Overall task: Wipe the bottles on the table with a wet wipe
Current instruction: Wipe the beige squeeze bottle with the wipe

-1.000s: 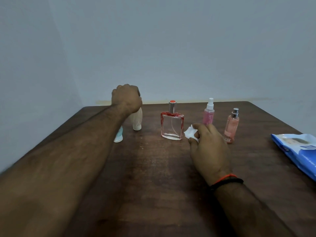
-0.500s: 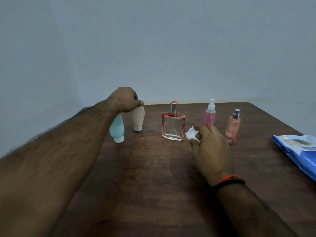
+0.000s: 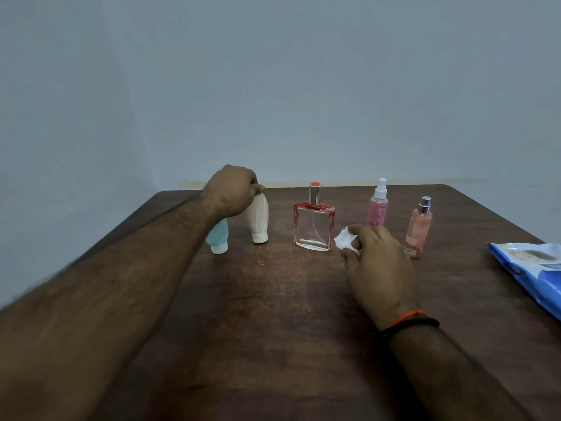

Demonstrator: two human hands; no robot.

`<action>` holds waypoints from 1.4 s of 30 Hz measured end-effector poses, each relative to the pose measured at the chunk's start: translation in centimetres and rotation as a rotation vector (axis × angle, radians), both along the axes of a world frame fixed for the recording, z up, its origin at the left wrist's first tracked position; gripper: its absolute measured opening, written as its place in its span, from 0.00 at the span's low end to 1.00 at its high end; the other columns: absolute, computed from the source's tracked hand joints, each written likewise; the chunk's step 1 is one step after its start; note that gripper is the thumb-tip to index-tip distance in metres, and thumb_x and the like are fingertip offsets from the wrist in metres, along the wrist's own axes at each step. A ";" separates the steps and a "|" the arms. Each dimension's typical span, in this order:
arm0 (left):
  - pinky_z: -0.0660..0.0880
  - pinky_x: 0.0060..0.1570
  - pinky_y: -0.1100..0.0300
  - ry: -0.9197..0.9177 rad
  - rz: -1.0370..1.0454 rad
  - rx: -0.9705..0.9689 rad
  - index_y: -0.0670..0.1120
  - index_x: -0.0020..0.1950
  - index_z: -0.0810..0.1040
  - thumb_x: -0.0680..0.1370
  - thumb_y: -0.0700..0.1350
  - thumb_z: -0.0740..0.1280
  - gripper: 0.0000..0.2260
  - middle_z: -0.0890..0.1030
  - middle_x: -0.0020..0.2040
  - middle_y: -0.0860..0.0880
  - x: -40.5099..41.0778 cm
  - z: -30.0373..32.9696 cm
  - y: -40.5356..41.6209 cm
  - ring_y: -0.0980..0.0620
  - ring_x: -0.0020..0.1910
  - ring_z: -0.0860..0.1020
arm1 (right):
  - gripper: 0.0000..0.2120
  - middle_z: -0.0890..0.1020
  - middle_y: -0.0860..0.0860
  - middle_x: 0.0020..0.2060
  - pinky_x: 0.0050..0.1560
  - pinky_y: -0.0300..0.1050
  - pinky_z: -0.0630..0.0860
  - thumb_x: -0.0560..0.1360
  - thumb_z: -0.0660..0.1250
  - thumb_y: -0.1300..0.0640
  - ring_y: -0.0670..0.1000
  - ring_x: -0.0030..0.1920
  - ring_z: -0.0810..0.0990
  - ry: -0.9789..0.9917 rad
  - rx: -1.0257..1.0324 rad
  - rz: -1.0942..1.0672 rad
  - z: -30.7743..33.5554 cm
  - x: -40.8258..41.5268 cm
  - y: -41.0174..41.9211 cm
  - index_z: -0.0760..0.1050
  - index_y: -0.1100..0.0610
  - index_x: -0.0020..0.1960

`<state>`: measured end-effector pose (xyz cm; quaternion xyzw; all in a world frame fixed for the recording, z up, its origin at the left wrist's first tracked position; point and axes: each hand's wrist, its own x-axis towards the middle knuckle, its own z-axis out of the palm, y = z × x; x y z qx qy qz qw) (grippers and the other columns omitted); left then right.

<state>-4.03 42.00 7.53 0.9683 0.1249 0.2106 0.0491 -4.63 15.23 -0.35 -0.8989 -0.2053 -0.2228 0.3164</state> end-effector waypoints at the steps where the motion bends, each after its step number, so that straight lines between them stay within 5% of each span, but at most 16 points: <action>1: 0.77 0.52 0.50 -0.009 -0.014 0.000 0.43 0.56 0.82 0.81 0.52 0.64 0.14 0.84 0.52 0.45 -0.1 -0.1 0.0 0.46 0.50 0.79 | 0.20 0.78 0.49 0.56 0.56 0.51 0.78 0.76 0.69 0.55 0.51 0.56 0.76 0.001 -0.004 -0.001 0.0 0.0 0.0 0.73 0.52 0.67; 27: 0.77 0.45 0.52 -0.107 -0.112 0.116 0.46 0.53 0.83 0.82 0.54 0.62 0.15 0.85 0.45 0.49 -3.5 -0.1 -1.3 0.49 0.43 0.81 | 0.20 0.78 0.50 0.56 0.57 0.51 0.77 0.76 0.69 0.56 0.52 0.56 0.77 -0.004 0.018 0.018 0.1 -0.2 0.0 0.74 0.53 0.67; 31: 0.72 0.34 0.60 -0.115 -0.193 -0.074 0.49 0.42 0.82 0.80 0.53 0.66 0.11 0.82 0.35 0.53 -7.3 -0.5 -2.1 0.57 0.35 0.78 | 0.18 0.77 0.50 0.55 0.57 0.51 0.77 0.76 0.69 0.56 0.51 0.54 0.77 0.008 0.029 0.057 0.1 -0.2 0.0 0.76 0.54 0.66; 33: 0.70 0.30 0.65 -0.090 -0.223 -0.224 0.48 0.37 0.81 0.79 0.53 0.67 0.14 0.81 0.31 0.53 -8.6 -1.7 -3.0 0.58 0.31 0.78 | 0.16 0.76 0.49 0.50 0.52 0.41 0.76 0.76 0.69 0.57 0.48 0.49 0.77 -0.006 0.059 0.112 0.0 -0.4 0.1 0.78 0.54 0.64; 36: 0.77 0.35 0.64 -0.061 -0.272 -0.555 0.46 0.41 0.84 0.79 0.52 0.69 0.12 0.84 0.35 0.50 -9.6 -3.9 -4.7 0.56 0.34 0.82 | 0.14 0.74 0.45 0.43 0.40 0.24 0.67 0.74 0.72 0.58 0.40 0.40 0.72 -0.047 0.115 0.252 0.1 -1.1 0.5 0.81 0.53 0.60; 42: 0.79 0.40 0.66 -0.107 -0.343 -0.825 0.47 0.48 0.86 0.79 0.51 0.68 0.10 0.86 0.41 0.50 -9.6 -6.3 -5.9 0.55 0.40 0.84 | 0.14 0.79 0.44 0.46 0.45 0.29 0.74 0.74 0.72 0.61 0.41 0.46 0.76 -0.059 0.178 0.553 0.1 -2.6 1.3 0.81 0.53 0.59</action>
